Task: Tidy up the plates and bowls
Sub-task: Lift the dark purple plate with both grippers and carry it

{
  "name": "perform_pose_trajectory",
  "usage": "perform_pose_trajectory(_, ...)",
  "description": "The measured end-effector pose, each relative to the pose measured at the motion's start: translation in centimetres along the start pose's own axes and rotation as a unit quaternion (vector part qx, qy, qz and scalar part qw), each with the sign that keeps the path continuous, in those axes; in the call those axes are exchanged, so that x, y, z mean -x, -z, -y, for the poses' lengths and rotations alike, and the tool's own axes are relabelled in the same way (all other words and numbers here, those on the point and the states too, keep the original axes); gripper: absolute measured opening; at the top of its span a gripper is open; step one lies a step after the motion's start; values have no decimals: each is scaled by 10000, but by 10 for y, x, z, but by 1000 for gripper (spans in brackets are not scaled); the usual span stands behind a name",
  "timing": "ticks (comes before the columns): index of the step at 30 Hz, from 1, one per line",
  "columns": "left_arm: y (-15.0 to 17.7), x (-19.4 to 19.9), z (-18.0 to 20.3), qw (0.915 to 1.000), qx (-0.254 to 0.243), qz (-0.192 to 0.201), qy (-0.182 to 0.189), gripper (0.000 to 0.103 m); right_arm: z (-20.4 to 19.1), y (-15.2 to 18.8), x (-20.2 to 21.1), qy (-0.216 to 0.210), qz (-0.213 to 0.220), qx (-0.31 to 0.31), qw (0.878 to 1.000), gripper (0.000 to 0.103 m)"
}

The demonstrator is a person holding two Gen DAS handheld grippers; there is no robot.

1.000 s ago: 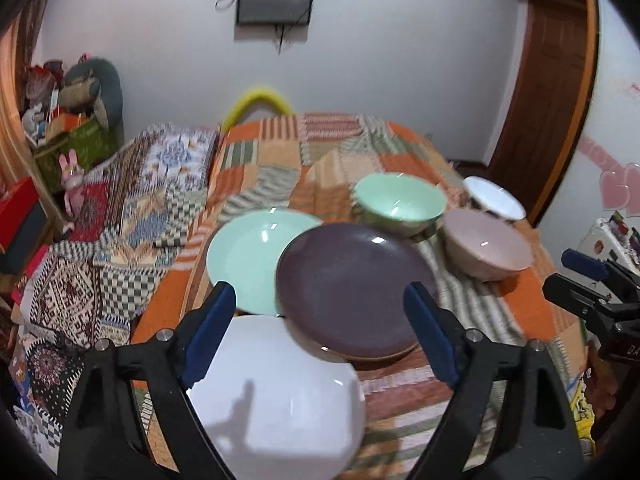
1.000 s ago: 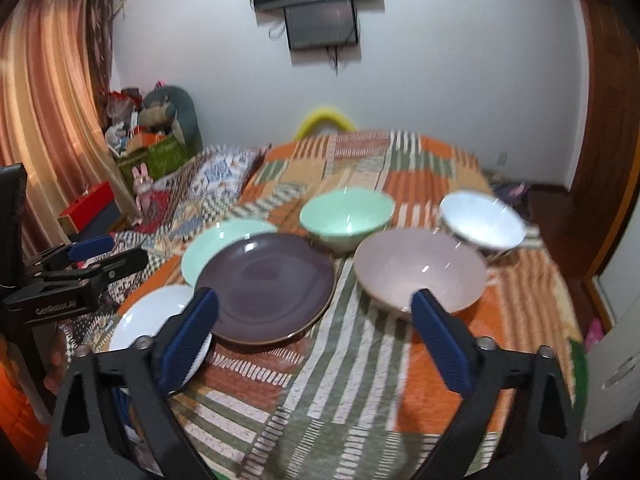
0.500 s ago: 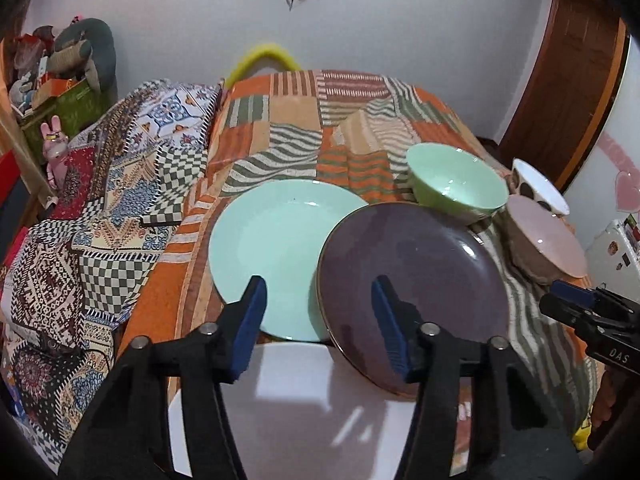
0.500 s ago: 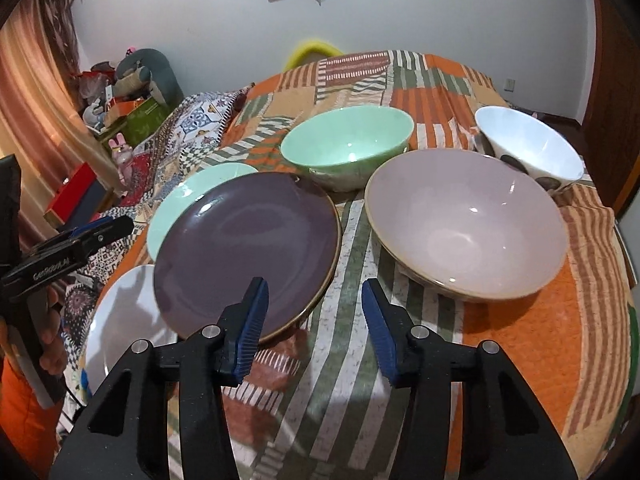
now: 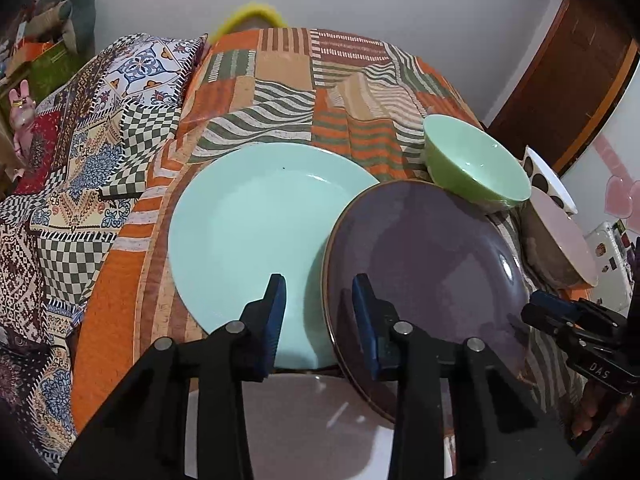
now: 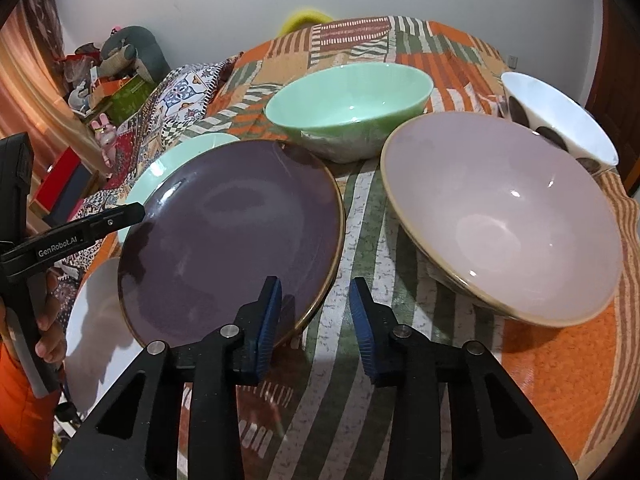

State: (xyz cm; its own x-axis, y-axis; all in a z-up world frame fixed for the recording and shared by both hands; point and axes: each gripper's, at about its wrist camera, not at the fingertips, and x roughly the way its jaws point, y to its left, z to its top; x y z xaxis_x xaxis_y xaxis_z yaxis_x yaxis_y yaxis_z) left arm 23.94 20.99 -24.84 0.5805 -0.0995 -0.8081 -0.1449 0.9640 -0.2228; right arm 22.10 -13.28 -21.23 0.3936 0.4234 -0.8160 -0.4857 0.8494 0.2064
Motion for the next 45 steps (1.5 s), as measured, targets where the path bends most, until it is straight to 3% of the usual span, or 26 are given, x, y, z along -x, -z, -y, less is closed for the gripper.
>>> perform_pose_trajectory(9,0,-12,3,10000,-27,-57,47,25,-2,-7,-14,58,-139,70,9999,27)
perform_pose_trajectory(13,1,-11,7,9998,-85,-76,168,16,-1,-8,-19,64,-169,51,9998,28)
perform_pose_trajectory(17,8,-6,18,9990,-413,0,-160,17,-1,-8,-16,6,-142,-33,9999,26)
perform_pose_trajectory(22,11,0,13,9994,-298,-96,-120,17,1,-7,-11,-131,-159,-144,9997,22)
perform_pose_trajectory(32,31,46,22,9996,-211,139,-132,17,-10,2,18,-279,45,52,9996,22)
perform_pose_trajectory(45,57,108,74,9975,-432,545,94,17,0,17,85,-154,633,-4,9979,22)
